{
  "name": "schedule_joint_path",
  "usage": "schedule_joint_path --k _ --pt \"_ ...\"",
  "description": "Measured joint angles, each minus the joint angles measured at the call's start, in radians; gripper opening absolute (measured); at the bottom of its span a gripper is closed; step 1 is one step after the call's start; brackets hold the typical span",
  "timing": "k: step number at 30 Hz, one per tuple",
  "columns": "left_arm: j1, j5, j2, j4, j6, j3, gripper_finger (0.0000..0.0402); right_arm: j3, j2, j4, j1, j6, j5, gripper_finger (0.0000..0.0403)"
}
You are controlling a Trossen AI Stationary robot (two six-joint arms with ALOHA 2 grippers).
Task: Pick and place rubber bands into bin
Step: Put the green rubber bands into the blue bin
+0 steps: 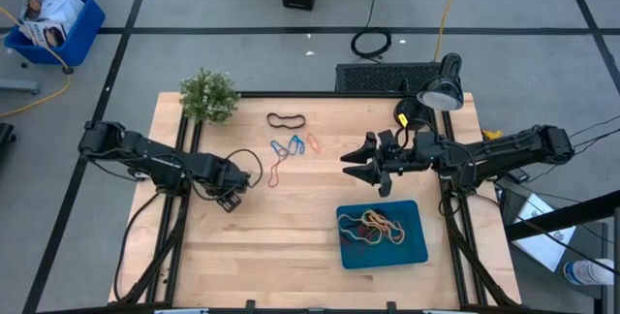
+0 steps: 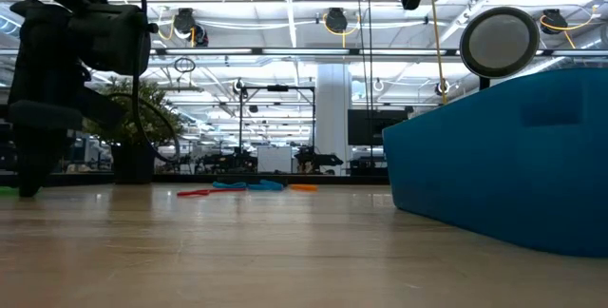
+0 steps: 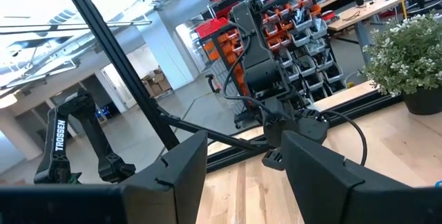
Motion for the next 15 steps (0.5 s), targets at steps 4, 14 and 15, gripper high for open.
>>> schedule_joint_path --k 4,14,15 --pt "0.0 0.008 0.0 0.001 -0.006 -0.001 0.0181 0.0 0.0 0.0 0.0 0.0 0.0 0.018" --pt "0.0 0.022 0.0 0.012 -0.027 -0.001 0.007 0.0 0.0 0.0 0.0 0.0 0.0 0.018" --pt "0.0 0.021 0.001 0.013 -0.027 -0.001 0.006 0.0 0.0 0.0 0.0 0.0 0.0 0.018"
